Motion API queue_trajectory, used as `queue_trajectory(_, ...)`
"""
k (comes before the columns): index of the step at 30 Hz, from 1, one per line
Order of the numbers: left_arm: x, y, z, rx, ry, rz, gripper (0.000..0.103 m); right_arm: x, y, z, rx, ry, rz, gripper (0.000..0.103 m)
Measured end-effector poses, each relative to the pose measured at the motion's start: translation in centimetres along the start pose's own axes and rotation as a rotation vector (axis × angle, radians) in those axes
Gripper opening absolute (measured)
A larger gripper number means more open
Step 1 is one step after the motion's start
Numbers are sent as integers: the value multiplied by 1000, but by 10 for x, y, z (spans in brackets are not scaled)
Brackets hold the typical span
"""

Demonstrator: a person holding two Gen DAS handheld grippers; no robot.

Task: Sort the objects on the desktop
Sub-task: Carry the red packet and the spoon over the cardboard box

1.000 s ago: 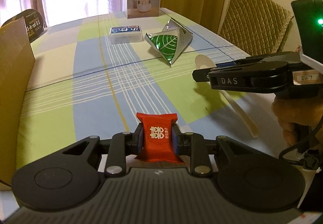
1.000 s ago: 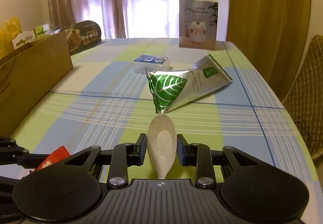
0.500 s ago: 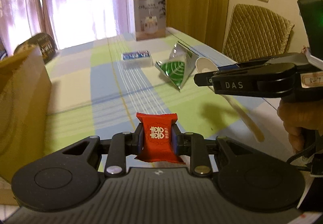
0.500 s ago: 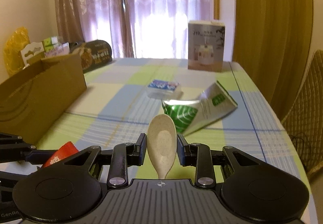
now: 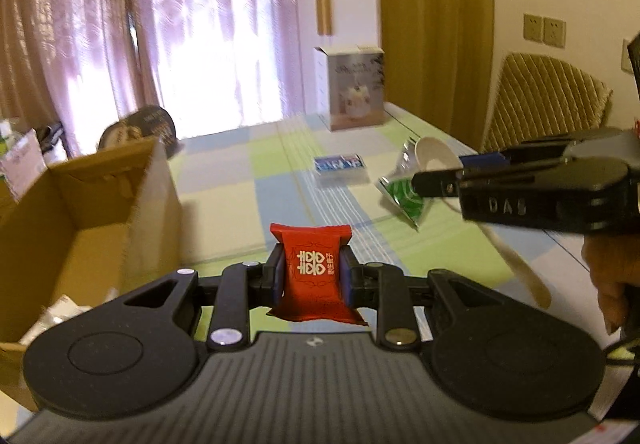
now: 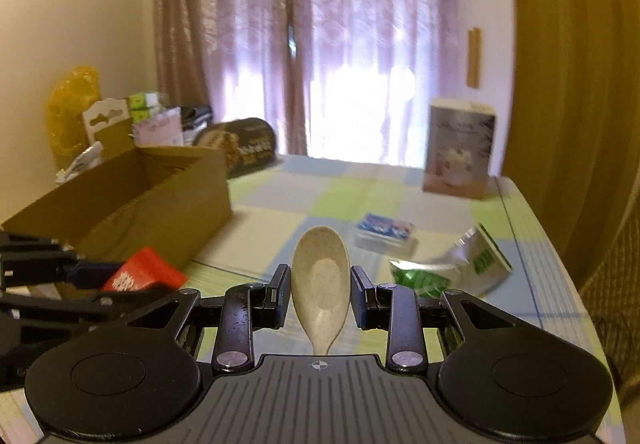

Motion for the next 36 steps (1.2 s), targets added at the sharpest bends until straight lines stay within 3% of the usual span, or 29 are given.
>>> queue_trajectory(11,-47,-13,43,35,-97,-55,22,-2,-27,50,-42,-70,-40,28)
queue_trajectory(21,-89,-21,106,5,-206,-85,22,1,-69,117,7,-221,-66,28)
queue_trajectory(36,-96,-7,199,-96,-270,-49,22,57,-107,205,-11,-342,-28,28)
Point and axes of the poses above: each gripper's, at about its wrist camera, not at the fingertips, and x roughly the way its jaws point, z to its left, y to its underside, the point moved 6 cm from there along x, roughly the way its jaws point, and after that the axes turned 1 degree about z, right-handed, at the moved point
